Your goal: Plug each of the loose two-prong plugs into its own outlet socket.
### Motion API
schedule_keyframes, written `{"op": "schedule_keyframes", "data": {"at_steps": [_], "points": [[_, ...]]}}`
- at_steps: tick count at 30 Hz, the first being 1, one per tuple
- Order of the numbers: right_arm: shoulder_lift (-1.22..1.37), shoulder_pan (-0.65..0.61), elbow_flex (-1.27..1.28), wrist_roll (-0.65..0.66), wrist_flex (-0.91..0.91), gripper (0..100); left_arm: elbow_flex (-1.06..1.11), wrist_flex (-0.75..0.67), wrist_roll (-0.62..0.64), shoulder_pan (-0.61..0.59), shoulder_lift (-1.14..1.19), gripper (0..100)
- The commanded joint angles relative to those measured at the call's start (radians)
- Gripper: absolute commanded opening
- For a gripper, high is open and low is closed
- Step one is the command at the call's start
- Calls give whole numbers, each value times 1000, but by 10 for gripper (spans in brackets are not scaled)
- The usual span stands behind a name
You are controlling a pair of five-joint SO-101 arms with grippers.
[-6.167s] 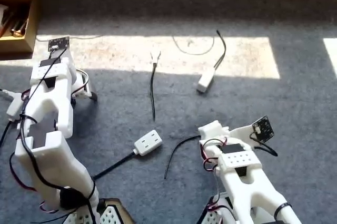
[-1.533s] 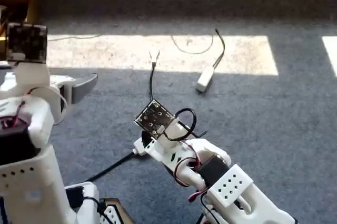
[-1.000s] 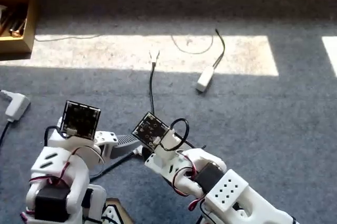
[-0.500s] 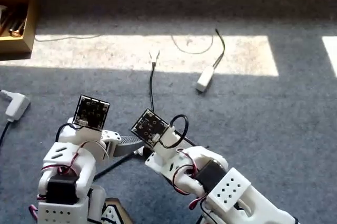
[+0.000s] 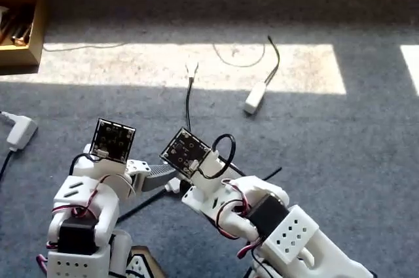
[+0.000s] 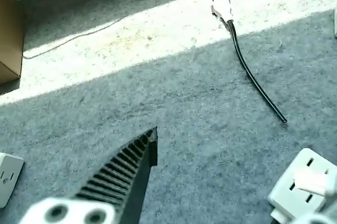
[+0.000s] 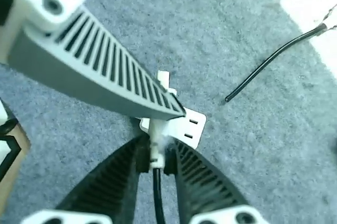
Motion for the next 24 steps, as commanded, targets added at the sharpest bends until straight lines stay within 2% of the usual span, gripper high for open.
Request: {"op": "schedule_keyframes", "data": {"at_steps": [1, 12, 24], "points": [[-25, -7, -125, 20, 51, 5, -2, -11, -11, -10, 5, 496], [-24, 65, -222, 21, 94, 5, 1, -8, -20, -4, 5, 493], [-19, 71, -223, 21, 94, 5, 1, -8, -37, -2, 5, 492]]}}
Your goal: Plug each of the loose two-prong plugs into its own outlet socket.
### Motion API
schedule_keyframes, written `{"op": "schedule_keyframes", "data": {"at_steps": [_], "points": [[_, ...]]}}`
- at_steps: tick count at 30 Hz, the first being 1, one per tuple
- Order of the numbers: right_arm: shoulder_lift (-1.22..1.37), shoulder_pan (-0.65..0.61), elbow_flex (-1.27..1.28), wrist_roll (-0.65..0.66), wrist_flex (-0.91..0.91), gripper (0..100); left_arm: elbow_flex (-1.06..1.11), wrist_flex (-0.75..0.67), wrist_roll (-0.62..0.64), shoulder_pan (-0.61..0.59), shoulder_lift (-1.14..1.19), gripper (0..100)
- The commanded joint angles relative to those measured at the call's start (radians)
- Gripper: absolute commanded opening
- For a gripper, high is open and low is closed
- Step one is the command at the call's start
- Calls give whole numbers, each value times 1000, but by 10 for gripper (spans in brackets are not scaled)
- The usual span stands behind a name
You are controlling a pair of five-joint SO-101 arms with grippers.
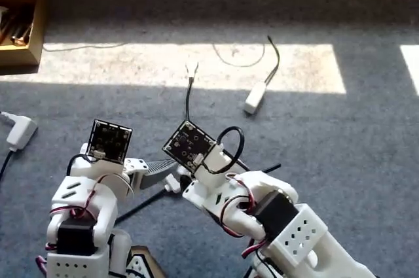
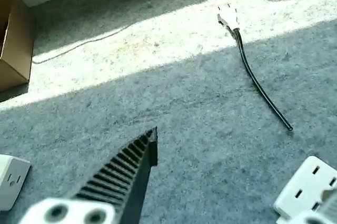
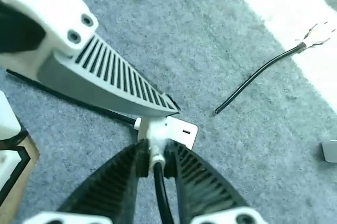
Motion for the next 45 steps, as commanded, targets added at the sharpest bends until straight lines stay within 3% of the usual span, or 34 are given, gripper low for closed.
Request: {"op": "schedule_keyframes", "data": {"at_steps": [1, 11, 20, 25, 28, 35, 45], "points": [[-21, 28, -88, 12, -2, 5, 2, -2, -20, 4, 7, 492], [-19, 28, -154, 11, 39, 5, 27, -8, -44, 45, -1, 476], [-18, 28, -81, 23, 62, 5, -64, -55, -8, -150, 7, 475], [-16, 28, -12, 63, 62, 5, -87, -176, 32, -355, 10, 472], [35, 28, -21, 63, 82, 5, -77, -189, 34, -372, 10, 471], [495, 24, -423, 61, 266, 5, -47, -247, 95, -367, 147, 471], [941, 31, -883, 66, 392, 5, -47, -565, 127, -472, 565, 471]]}}
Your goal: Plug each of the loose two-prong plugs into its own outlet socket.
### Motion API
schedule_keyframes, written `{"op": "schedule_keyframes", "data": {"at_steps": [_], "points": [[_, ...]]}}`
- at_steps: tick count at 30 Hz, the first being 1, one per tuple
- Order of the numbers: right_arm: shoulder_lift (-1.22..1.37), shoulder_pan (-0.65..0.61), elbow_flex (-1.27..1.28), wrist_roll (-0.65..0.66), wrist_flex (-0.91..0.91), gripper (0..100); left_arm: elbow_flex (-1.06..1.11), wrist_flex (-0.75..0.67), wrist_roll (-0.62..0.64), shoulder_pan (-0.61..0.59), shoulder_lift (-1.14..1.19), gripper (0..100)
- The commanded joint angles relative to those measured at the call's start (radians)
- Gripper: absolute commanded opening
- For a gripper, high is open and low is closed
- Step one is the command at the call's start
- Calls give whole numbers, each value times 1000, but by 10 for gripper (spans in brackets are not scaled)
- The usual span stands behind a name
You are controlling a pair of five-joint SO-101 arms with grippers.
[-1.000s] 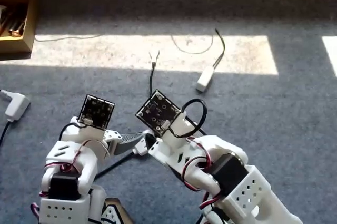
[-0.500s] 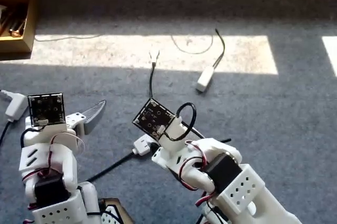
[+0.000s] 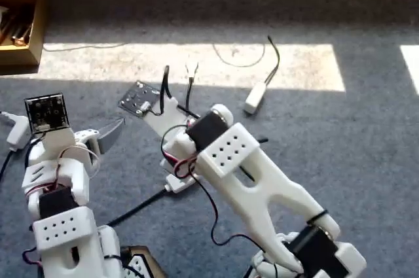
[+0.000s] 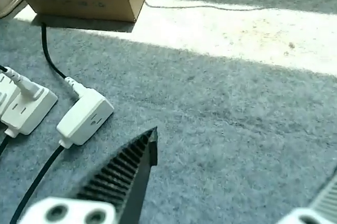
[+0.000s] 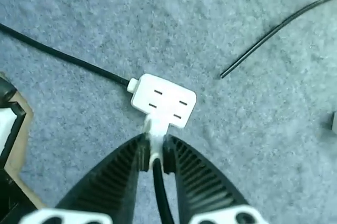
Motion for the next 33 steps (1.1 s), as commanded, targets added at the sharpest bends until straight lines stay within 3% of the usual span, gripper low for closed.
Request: {"op": "schedule_keyframes", "data": {"at_steps": [1, 6, 10, 18, 25, 33], "points": [[79, 22, -119, 12, 5, 5, -10, -121, 9, -48, 130, 472], [117, 114, -119, 35, -44, 5, -35, -238, 5, -130, 268, 473], [117, 157, -114, 60, -38, 5, -85, -249, 3, -170, 344, 473], [124, 77, -90, 52, -31, 5, -90, -250, 2, -191, 369, 474], [117, 68, 28, 21, -44, 5, -87, -313, 2, -291, 369, 474], [116, 70, 53, 14, -105, 6, -62, -324, -26, -300, 369, 474]]}}
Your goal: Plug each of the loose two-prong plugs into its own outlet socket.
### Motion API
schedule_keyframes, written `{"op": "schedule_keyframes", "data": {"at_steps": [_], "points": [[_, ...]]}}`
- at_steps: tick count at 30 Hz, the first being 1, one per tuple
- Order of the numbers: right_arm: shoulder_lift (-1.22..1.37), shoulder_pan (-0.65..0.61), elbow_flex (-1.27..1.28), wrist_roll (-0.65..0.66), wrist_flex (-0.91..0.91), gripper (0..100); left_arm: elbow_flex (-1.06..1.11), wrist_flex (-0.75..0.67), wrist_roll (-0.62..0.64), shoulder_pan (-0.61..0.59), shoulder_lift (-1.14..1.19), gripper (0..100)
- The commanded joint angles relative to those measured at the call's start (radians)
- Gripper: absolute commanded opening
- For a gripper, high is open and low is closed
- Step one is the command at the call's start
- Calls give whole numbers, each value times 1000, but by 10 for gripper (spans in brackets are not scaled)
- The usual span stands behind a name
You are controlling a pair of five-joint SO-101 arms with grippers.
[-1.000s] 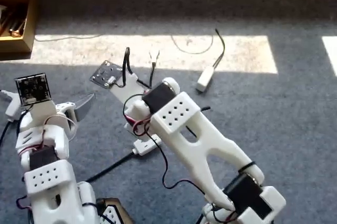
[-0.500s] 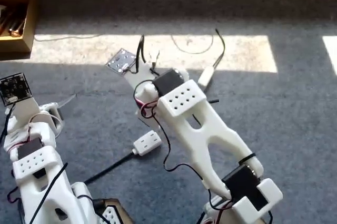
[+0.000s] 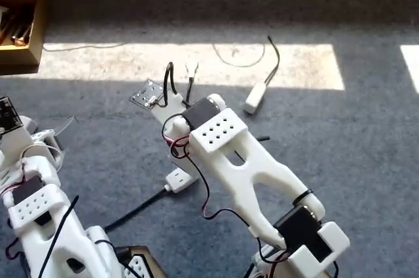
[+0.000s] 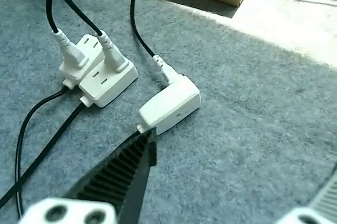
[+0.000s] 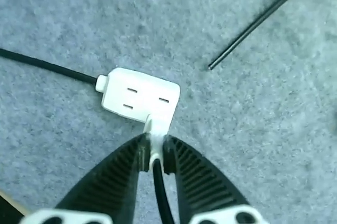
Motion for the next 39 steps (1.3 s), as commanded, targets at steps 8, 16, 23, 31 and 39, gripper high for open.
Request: {"op": "schedule_keyframes", "data": {"at_steps": [8, 16, 23, 31, 39], "points": [[-15, -7, -7, -11, -50, 6, 48, -127, -9, -2, 2, 474], [-13, -7, -147, -9, 59, 6, 47, -127, -9, 21, 2, 474], [-4, -7, -197, -8, 62, 6, 47, -124, -9, 22, 2, 474], [68, -8, -166, -9, 27, 6, 47, -127, -9, 22, 2, 474], [82, -7, -160, -6, -7, 6, 47, -127, -9, 19, 2, 474]]}}
